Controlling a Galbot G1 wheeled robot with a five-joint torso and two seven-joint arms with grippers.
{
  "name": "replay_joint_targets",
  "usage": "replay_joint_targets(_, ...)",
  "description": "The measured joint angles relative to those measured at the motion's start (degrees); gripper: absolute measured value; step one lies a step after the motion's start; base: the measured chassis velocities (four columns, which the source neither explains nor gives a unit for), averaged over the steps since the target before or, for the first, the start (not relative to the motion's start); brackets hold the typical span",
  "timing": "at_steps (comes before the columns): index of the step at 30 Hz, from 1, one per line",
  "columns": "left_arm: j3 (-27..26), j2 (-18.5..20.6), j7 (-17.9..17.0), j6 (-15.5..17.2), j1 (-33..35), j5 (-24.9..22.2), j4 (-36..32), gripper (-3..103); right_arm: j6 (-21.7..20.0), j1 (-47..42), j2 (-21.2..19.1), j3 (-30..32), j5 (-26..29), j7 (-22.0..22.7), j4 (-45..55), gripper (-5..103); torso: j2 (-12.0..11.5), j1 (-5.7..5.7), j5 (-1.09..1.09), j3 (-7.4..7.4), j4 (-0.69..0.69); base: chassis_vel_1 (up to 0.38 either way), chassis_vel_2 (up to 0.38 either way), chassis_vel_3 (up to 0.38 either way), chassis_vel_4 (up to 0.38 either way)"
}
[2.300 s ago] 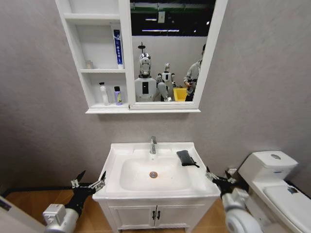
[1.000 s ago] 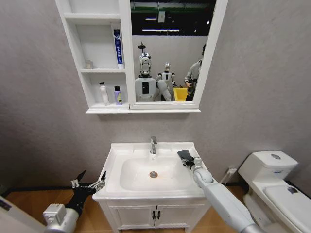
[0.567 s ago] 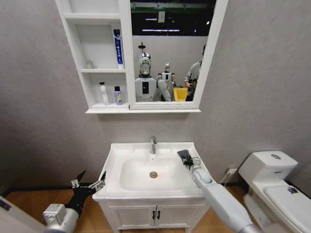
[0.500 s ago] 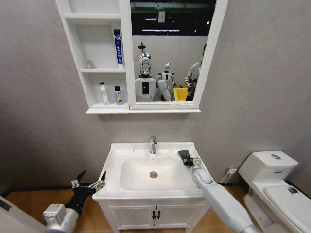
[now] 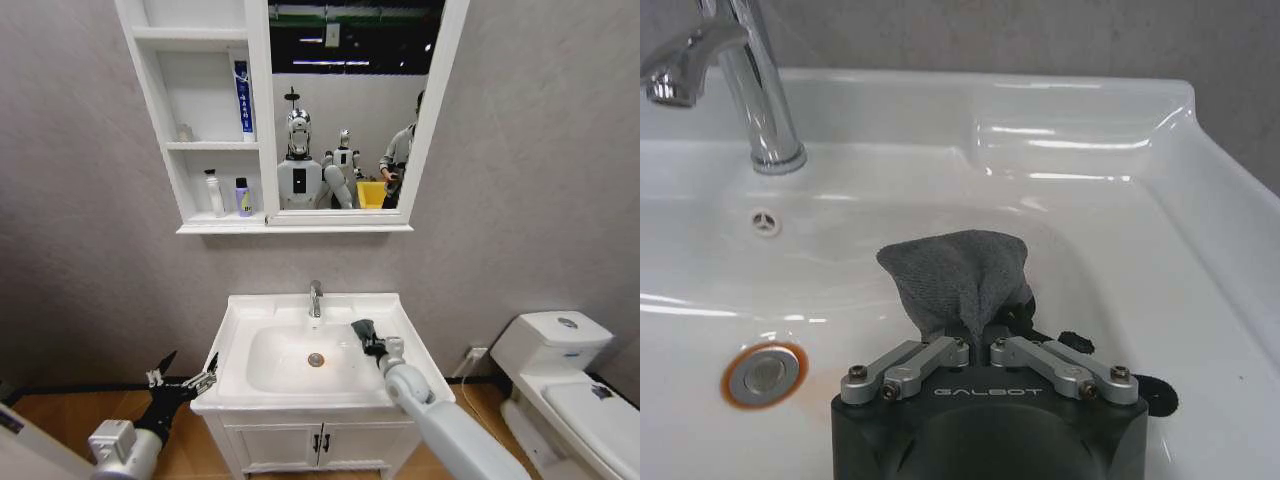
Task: Move facial cleanser and shampoo from washbasin to cabinet, then wipe washbasin with towel.
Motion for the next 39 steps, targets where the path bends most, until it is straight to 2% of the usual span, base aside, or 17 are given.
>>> replay_joint_targets(1, 0.0, 0.0, 0.0, 0.0, 0.0, 0.0, 0.0, 100, -0.7, 0.3, 0.1, -1.7, 0.3, 1.8, -1.3, 4, 0.0, 0.00, 0.00, 0.00, 0.01, 0.000, 0.000, 0.000, 0.000)
replay_joint_targets(5, 0.0, 0.0, 0.0, 0.0, 0.0, 0.0, 0.0, 100, -1.4, 0.9, 0.5, -3.2, 0.8, 2.9, -2.8, 4, 0.0, 0.00, -0.01, 0.00, -0.01, 0.000, 0.000, 0.000, 0.000)
replay_joint_targets(8, 0.0, 0.0, 0.0, 0.0, 0.0, 0.0, 0.0, 100, -2.7, 3.3, 3.0, -5.0, 2.5, 5.2, -7.0, 4, 0.0, 0.00, -0.01, 0.00, 0.01, 0.000, 0.000, 0.000, 0.000)
replay_joint_targets(12, 0.0, 0.0, 0.0, 0.0, 0.0, 0.0, 0.0, 100, -3.3, 5.6, 5.3, -6.5, 3.4, 5.9, -10.8, 4, 0.0, 0.00, -0.02, 0.00, 0.01, 0.000, 0.000, 0.000, 0.000)
replay_joint_targets(15, 0.0, 0.0, 0.0, 0.0, 0.0, 0.0, 0.0, 100, -4.0, 8.0, 8.8, -8.1, 8.3, 7.7, -13.4, 4, 0.0, 0.00, -0.01, 0.01, 0.00, 0.000, 0.000, 0.000, 0.000)
replay_joint_targets(16, 0.0, 0.0, 0.0, 0.0, 0.0, 0.0, 0.0, 100, -4.0, 8.0, 8.8, -8.1, 8.3, 7.7, -13.4, 4, 0.0, 0.00, -0.01, 0.01, 0.00, 0.000, 0.000, 0.000, 0.000)
replay_joint_targets(18, 0.0, 0.0, 0.0, 0.0, 0.0, 0.0, 0.0, 100, -4.2, 9.6, 12.4, -8.2, 12.0, 8.4, -15.2, 4, 0.0, 0.00, 0.00, 0.01, 0.00, 0.000, 0.000, 0.000, 0.000)
replay_joint_targets(23, 0.0, 0.0, 0.0, 0.0, 0.0, 0.0, 0.0, 100, -4.2, 12.1, 16.1, -8.3, 16.1, 8.0, -18.6, 4, 0.0, 0.00, -0.01, 0.01, 0.01, 0.000, 0.000, 0.000, 0.000)
replay_joint_targets(29, 0.0, 0.0, 0.0, 0.0, 0.0, 0.0, 0.0, 100, -4.8, 15.4, 21.6, -8.2, 20.4, 2.9, -24.2, 4, 0.0, 0.02, -0.01, 0.01, -0.01, 0.000, 0.000, 0.000, 0.000)
replay_joint_targets(34, 0.0, 0.0, 0.0, 0.0, 0.0, 0.0, 0.0, 100, -3.8, 15.8, 24.9, -8.9, 21.0, -0.6, -25.5, 4, 0.0, 0.01, -0.01, 0.01, 0.00, 0.000, 0.000, 0.000, 0.000)
replay_joint_targets(35, 0.0, 0.0, 0.0, 0.0, 0.0, 0.0, 0.0, 100, -3.2, 15.8, 25.8, -9.1, 19.6, -1.3, -25.7, 4, 0.0, 0.01, 0.01, 0.01, 0.02, 0.000, 0.000, 0.000, 0.000)
replay_joint_targets(36, 0.0, 0.0, 0.0, 0.0, 0.0, 0.0, 0.0, 100, -2.0, 15.5, 26.2, -9.4, 16.1, -2.0, -26.3, 4, 0.0, 0.01, 0.00, 0.01, 0.04, 0.000, 0.000, 0.000, 0.000)
replay_joint_targets(38, 0.0, 0.0, 0.0, 0.0, 0.0, 0.0, 0.0, 100, -1.4, 15.3, 26.2, -9.5, 13.9, -2.1, -26.8, 4, 0.0, 0.01, 0.00, 0.01, 0.03, 0.000, 0.000, 0.000, 0.000)
replay_joint_targets(39, 0.0, 0.0, 0.0, 0.0, 0.0, 0.0, 0.0, 100, -0.7, 14.8, 25.4, -9.3, 9.9, -1.4, -27.2, 4, 0.0, 0.01, 0.01, 0.01, 0.02, 0.000, 0.000, 0.000, 0.000)
